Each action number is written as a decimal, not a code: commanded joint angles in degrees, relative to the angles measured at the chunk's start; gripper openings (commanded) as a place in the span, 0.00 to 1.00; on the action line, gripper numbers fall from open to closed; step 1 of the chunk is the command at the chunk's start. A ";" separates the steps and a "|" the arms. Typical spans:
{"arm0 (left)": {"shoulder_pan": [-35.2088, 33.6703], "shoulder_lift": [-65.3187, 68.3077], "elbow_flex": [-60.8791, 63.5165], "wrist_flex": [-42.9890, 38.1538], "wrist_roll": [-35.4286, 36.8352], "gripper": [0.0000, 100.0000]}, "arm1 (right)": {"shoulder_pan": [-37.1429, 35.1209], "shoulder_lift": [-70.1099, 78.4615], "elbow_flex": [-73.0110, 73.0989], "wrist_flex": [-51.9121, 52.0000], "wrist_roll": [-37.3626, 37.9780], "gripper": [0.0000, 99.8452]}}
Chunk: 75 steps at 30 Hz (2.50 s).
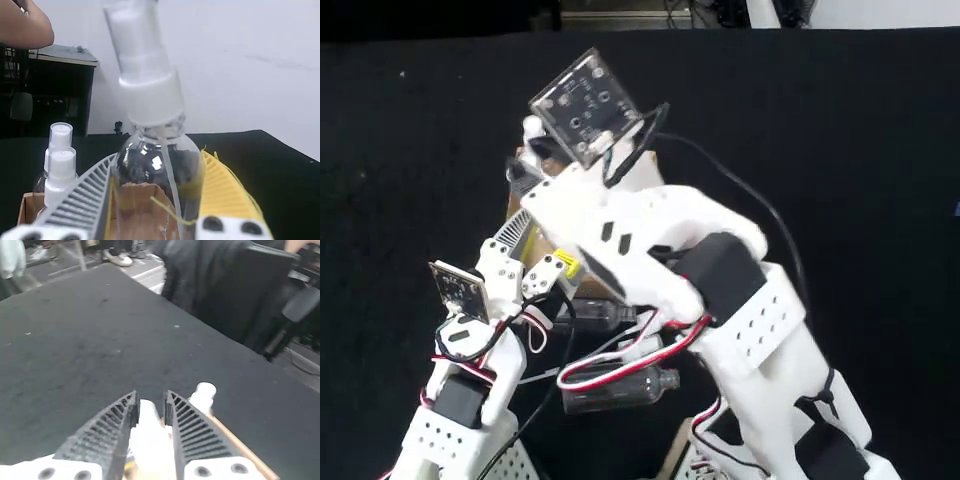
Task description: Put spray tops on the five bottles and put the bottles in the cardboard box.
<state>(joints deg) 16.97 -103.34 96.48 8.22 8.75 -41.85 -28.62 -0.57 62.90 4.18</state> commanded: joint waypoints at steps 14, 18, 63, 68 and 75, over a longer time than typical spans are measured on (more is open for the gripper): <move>0.40 -0.97 0.92 0.09 -0.09 0.03 | 15.21 -12.35 -5.32 4.66 2.02 0.06; 0.48 -0.97 0.92 0.09 0.09 0.03 | 25.41 -14.55 -2.95 5.71 2.20 0.06; -11.12 3.60 1.01 -1.93 -17.14 0.03 | 50.02 -14.64 59.03 -24.44 -4.40 0.06; -11.21 13.80 1.36 -13.10 -9.85 0.03 | 50.02 -14.55 59.38 -24.70 -4.40 0.06; -12.88 30.07 1.19 -26.11 -9.23 0.03 | 50.11 -14.29 59.47 -24.70 -4.40 0.06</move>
<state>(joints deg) 5.71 -81.01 96.75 -10.42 -1.10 7.21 -41.71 59.12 39.69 0.13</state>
